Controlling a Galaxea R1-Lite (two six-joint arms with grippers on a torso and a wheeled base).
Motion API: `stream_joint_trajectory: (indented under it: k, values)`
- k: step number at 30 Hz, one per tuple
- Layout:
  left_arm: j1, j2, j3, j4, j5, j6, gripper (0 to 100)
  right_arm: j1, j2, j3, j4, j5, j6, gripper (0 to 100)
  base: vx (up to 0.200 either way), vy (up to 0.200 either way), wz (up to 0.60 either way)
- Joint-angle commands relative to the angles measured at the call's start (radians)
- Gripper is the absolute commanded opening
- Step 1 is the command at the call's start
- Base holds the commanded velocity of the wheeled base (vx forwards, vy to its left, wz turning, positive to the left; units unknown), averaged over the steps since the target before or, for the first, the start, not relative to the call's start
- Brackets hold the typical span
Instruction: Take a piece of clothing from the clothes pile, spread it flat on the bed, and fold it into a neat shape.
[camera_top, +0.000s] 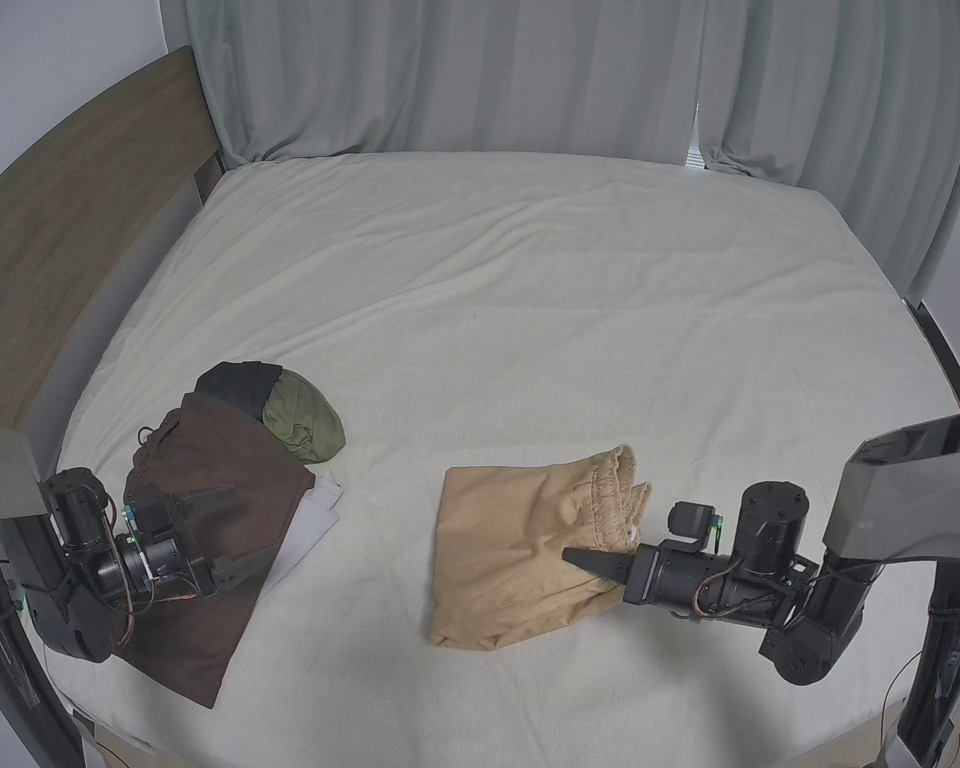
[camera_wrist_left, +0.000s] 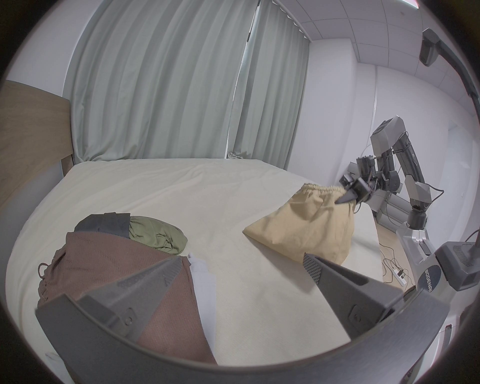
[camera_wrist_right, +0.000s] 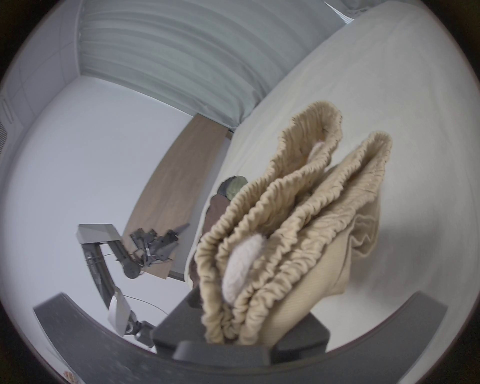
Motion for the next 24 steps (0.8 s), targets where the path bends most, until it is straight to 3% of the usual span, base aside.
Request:
stream_joint_trajectory:
  k: [1, 16, 24]
  values:
    - [-0.008, -0.001, 0.006, 0.0, 0.0, 0.0, 100, -0.005, -0.137, -0.019, 0.001, 0.055, 0.004, 0, 0.0, 0.0, 0.0]
    - [-0.014, -0.001, 0.008, 0.0, 0.0, 0.0, 100, -0.014, -0.18, -0.213, 0.017, 0.064, 0.039, 0, 0.0, 0.0, 0.0]
    - [-0.014, -0.001, 0.01, 0.0, 0.0, 0.0, 100, -0.023, -0.177, -0.384, 0.128, 0.087, 0.103, 0, 0.0, 0.0, 0.0]
